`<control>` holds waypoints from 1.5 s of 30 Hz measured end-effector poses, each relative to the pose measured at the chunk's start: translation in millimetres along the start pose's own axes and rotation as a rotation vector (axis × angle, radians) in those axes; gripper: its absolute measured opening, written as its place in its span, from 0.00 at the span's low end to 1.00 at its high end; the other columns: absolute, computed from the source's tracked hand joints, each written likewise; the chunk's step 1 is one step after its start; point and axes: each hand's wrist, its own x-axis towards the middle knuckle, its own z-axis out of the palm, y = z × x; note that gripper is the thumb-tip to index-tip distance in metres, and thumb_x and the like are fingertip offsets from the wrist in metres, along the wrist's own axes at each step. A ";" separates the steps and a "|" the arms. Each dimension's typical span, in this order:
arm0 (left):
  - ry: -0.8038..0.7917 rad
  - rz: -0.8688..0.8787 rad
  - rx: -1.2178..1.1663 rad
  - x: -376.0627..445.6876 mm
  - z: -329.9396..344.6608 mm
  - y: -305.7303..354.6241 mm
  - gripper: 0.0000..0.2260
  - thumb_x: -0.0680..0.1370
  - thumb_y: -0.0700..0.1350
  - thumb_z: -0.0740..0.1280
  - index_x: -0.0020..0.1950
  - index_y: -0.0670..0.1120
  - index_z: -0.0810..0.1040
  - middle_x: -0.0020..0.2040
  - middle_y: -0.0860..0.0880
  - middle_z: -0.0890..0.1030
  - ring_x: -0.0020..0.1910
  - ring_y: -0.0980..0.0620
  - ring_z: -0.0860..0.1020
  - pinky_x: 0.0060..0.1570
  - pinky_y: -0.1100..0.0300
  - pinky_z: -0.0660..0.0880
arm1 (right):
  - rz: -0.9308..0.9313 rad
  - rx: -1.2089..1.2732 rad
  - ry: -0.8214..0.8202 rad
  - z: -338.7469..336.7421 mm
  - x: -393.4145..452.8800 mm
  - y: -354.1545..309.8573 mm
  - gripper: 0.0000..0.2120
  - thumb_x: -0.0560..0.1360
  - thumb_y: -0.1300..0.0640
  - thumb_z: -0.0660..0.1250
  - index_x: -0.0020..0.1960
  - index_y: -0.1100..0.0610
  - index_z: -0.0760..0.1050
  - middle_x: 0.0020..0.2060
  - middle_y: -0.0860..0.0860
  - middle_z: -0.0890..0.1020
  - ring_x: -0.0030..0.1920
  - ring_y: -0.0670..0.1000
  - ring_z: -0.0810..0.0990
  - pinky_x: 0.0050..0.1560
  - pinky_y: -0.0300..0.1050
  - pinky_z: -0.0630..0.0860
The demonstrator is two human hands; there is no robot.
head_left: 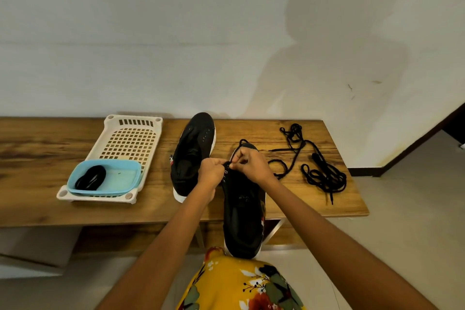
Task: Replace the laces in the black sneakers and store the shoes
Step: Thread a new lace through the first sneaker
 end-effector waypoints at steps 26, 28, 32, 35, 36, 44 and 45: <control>0.040 -0.025 -0.185 -13.1 4.1 1.1 0.14 0.78 0.32 0.57 0.50 0.45 0.81 0.37 0.50 0.79 0.36 0.55 0.76 0.33 0.64 0.72 | 0.144 0.314 -0.017 4.2 0.6 3.2 0.12 0.73 0.67 0.68 0.41 0.55 0.67 0.39 0.54 0.80 0.39 0.47 0.79 0.44 0.41 0.78; 0.033 -0.032 -0.188 -13.3 4.5 1.0 0.14 0.78 0.32 0.57 0.51 0.45 0.81 0.38 0.50 0.79 0.37 0.55 0.76 0.34 0.64 0.72 | 0.131 0.269 -0.022 2.5 0.5 3.1 0.12 0.73 0.67 0.67 0.41 0.55 0.66 0.40 0.55 0.80 0.38 0.47 0.79 0.41 0.38 0.76; 0.015 -0.032 -0.185 -12.2 4.1 1.2 0.15 0.78 0.33 0.57 0.57 0.42 0.80 0.41 0.50 0.80 0.39 0.54 0.77 0.36 0.64 0.73 | 0.097 0.143 -0.052 -0.7 1.9 1.3 0.12 0.73 0.66 0.68 0.40 0.54 0.66 0.42 0.57 0.82 0.40 0.49 0.80 0.37 0.35 0.73; -0.004 -0.033 -0.169 -12.7 4.2 1.7 0.13 0.79 0.37 0.58 0.57 0.44 0.80 0.43 0.48 0.80 0.41 0.52 0.78 0.38 0.60 0.74 | 0.077 0.111 -0.042 0.3 3.2 2.3 0.11 0.73 0.64 0.69 0.41 0.54 0.67 0.42 0.56 0.81 0.41 0.49 0.80 0.37 0.36 0.73; -0.008 -0.038 -0.178 -12.3 4.7 1.5 0.13 0.79 0.38 0.58 0.57 0.45 0.80 0.43 0.48 0.80 0.43 0.50 0.78 0.42 0.57 0.75 | 0.073 0.113 -0.034 0.7 3.2 3.1 0.11 0.72 0.64 0.69 0.41 0.54 0.68 0.41 0.54 0.80 0.41 0.49 0.79 0.38 0.37 0.73; 0.081 0.070 -0.174 -5.9 10.2 -18.2 0.08 0.78 0.37 0.64 0.54 0.40 0.81 0.44 0.46 0.83 0.43 0.51 0.81 0.44 0.57 0.80 | 0.150 0.379 -0.032 4.9 6.1 9.7 0.07 0.70 0.63 0.73 0.43 0.56 0.77 0.37 0.55 0.83 0.41 0.53 0.83 0.49 0.47 0.81; 0.143 0.089 -0.115 -4.6 11.1 -21.5 0.08 0.77 0.38 0.65 0.53 0.40 0.82 0.44 0.46 0.83 0.44 0.50 0.81 0.47 0.53 0.80 | 0.157 0.392 -0.041 3.3 6.6 9.1 0.07 0.70 0.63 0.73 0.44 0.56 0.77 0.38 0.57 0.83 0.43 0.54 0.84 0.49 0.47 0.81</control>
